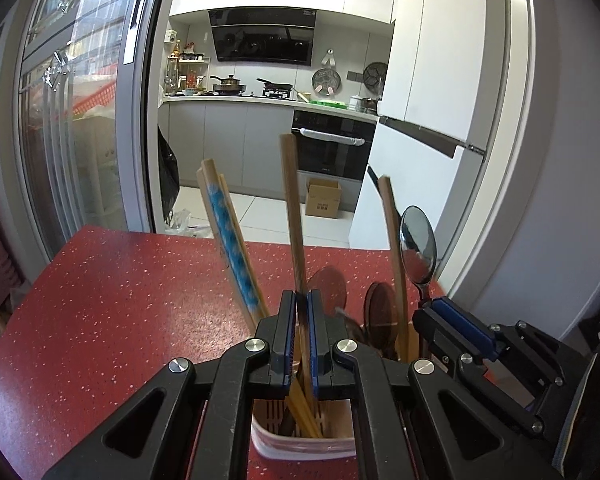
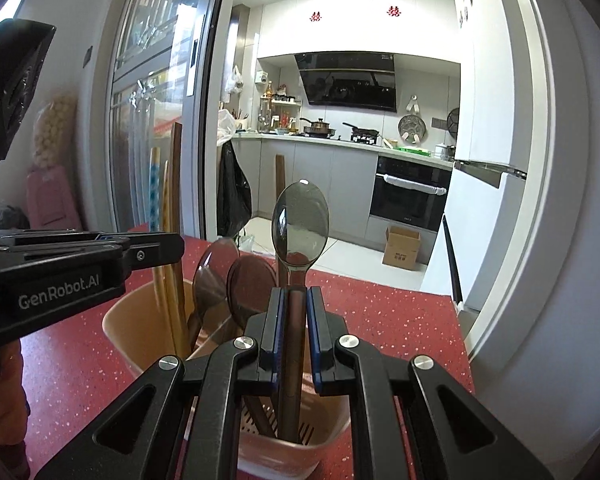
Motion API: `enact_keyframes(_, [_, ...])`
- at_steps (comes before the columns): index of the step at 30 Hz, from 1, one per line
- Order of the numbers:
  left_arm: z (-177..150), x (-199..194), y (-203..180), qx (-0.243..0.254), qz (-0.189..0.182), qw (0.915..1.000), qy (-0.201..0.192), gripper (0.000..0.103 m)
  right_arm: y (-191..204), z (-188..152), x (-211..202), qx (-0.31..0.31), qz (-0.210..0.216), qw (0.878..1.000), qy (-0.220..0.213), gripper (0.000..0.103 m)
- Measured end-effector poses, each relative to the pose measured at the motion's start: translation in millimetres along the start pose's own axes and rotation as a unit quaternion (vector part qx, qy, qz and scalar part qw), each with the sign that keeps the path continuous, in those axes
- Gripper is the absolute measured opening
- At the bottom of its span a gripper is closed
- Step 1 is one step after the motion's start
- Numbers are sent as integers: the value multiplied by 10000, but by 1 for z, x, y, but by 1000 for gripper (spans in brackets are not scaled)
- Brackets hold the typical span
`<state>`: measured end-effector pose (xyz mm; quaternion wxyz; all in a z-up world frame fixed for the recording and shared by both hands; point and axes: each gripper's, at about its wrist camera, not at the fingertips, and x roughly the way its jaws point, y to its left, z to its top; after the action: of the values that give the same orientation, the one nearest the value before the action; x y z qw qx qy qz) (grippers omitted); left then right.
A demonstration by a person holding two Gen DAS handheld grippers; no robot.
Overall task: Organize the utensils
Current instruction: 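Carry the spoon and chopstick over the holder and lower them in, then open both tools to release the spoon and chopstick into the holder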
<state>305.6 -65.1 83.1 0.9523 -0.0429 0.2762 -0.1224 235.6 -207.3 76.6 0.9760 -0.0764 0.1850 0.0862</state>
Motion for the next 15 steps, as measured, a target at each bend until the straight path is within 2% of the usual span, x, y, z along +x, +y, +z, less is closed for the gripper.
enact_keyframes(8, [-4,-7,-5,220,170,9996,3,35,-7,-4,9,263,155,9983,496,13])
enact_keyframes(12, [-6,-9,-2,176,98,9998,16,35,-11,-4,10,375,288,9964,699,15])
enact_keyframes(13, [-5,-9,0,132,68,9999,25,35,-12,-3,10,394,341,9958,749,22])
enact_keyframes(14, [-5,-10,1,105,63,9999,19,35,-12,-3,10,426,399,9951,797,34])
enact_keyframes(15, [-5,-10,1,96,73,9999,16,35,-14,-3,10,466,436,9945,828,40])
